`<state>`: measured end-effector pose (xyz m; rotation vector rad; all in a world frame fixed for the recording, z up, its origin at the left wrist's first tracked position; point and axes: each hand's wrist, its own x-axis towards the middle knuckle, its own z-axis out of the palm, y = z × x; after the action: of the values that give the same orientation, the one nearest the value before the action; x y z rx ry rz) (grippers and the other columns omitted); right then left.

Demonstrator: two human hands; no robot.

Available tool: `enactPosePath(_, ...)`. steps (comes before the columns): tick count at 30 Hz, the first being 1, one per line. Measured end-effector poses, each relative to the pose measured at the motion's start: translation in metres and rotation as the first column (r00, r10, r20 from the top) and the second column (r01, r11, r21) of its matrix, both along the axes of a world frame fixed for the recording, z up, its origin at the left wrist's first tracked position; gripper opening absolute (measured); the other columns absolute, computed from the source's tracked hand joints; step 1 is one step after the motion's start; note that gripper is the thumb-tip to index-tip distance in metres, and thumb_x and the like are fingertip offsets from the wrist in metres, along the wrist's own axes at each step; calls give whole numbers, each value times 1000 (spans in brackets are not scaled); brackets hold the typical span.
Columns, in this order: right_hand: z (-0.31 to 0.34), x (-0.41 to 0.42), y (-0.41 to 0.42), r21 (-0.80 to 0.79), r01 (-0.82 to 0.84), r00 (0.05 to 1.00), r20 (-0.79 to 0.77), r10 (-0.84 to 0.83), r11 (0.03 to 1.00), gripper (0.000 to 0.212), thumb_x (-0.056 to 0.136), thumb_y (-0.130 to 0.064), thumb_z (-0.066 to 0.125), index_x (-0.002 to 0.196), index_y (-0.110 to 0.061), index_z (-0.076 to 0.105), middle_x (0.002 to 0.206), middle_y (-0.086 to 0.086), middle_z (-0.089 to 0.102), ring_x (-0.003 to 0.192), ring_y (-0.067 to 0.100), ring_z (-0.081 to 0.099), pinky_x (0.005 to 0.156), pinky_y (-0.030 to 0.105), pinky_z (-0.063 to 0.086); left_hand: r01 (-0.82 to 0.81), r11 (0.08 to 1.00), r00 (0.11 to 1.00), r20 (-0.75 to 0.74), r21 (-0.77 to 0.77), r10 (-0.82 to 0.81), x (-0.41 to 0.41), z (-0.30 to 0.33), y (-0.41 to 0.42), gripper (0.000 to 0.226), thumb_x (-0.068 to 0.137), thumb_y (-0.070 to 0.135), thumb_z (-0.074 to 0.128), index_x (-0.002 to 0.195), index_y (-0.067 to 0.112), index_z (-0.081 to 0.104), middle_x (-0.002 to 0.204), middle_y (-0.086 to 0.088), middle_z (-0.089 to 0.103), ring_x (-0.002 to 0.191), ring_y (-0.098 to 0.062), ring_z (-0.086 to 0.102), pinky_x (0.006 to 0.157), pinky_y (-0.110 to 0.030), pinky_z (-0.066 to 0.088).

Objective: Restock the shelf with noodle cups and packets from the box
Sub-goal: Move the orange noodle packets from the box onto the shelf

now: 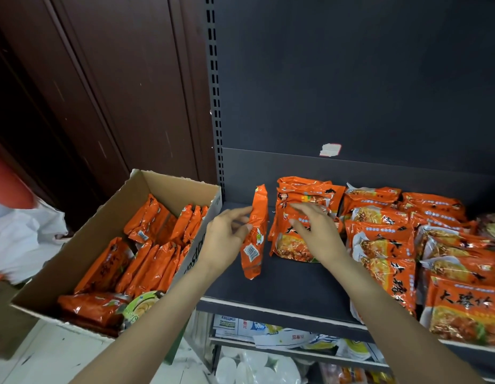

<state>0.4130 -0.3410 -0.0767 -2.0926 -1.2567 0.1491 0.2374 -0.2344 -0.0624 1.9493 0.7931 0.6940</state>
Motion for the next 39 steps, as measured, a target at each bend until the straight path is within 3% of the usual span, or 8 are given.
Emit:
enactPosePath(3, 21, -13, -6, 20, -66, 996, -65, 67, 998, 53, 94, -19, 55, 143, -26, 36, 145, -3, 41, 134, 11, 36, 104, 20, 26, 67, 997, 998, -2, 34, -67, -3, 6, -3, 36, 91, 7, 57, 124, 21, 60, 99, 5, 59, 92, -5, 59, 84, -22, 52)
enactPosePath(7, 45, -21, -19, -22, -126, 986, -109, 123, 992, 69, 92, -25, 58, 146, -40, 19, 151, -7, 29, 136, 11, 32, 107, 29, 30, 147, 982, 988, -52, 117, -142, -10, 16, -6, 36, 90, 4, 57, 122, 20, 62, 100, 6, 59, 90, 0, 56, 80, -4, 44)
enactPosePath(14, 42, -38, -39, 32, -80, 796, -599, 83, 996, 61, 89, -27, 61, 143, -25, 32, 125, -3, 53, 101, 7, 59, 81, 22, 52, 196, 956, 980, 67, -221, -185, 10, 14, -30, 29, 89, 8, 61, 118, 15, 64, 101, -4, 67, 94, -18, 67, 84, -37, 56)
enactPosePath(19, 25, -22, -52, -80, -109, 883, -465, 60, 991, 70, 80, -14, 73, 141, -17, 38, 142, -1, 43, 134, 13, 35, 105, 22, 31, 410, 817, 907, 90, -405, -410, 34, 2, -48, 37, 95, 1, 48, 131, 12, 52, 114, 0, 62, 101, -8, 61, 85, -29, 54)
enactPosePath(24, 12, 4, -55, -204, -112, 941, -336, 38, 973, 67, 79, 1, 70, 136, -22, 44, 136, 0, 48, 130, 15, 42, 102, 20, 34, 380, 924, 914, -165, 35, -370, 48, -13, -32, 39, 92, 3, 54, 126, 21, 57, 116, 2, 57, 108, -9, 54, 96, -20, 41)
enactPosePath(27, 4, 15, -50, -277, -98, 983, -177, 50, 956, 58, 82, 0, 66, 133, -22, 49, 133, 0, 50, 124, 15, 46, 97, 19, 35, 374, 884, 899, -345, 279, -271, 53, -27, -16, 48, 91, 13, 58, 135, 30, 48, 133, 2, 43, 124, -18, 39, 104, -28, 31)
enactPosePath(31, -13, 28, -45, -337, -44, 999, -1, 46, 940, 56, 85, 4, 59, 133, -22, 49, 137, 3, 49, 126, 20, 47, 102, 30, 41, 475, 807, 806, -541, 351, -239, 64, -42, -10, 54, 92, 22, 56, 141, 32, 37, 145, 2, 33, 127, -24, 37, 103, -45, 36)
enactPosePath(39, -30, 27, -41, -295, 88, 960, 282, -1, 951, 53, 87, -5, 58, 136, -18, 46, 126, 6, 50, 122, 26, 44, 97, 43, 43, 407, 809, 847, -506, 424, -161, 82, -53, -17, 52, 92, 20, 55, 140, 25, 39, 137, -5, 40, 118, -27, 45, 96, -40, 43)
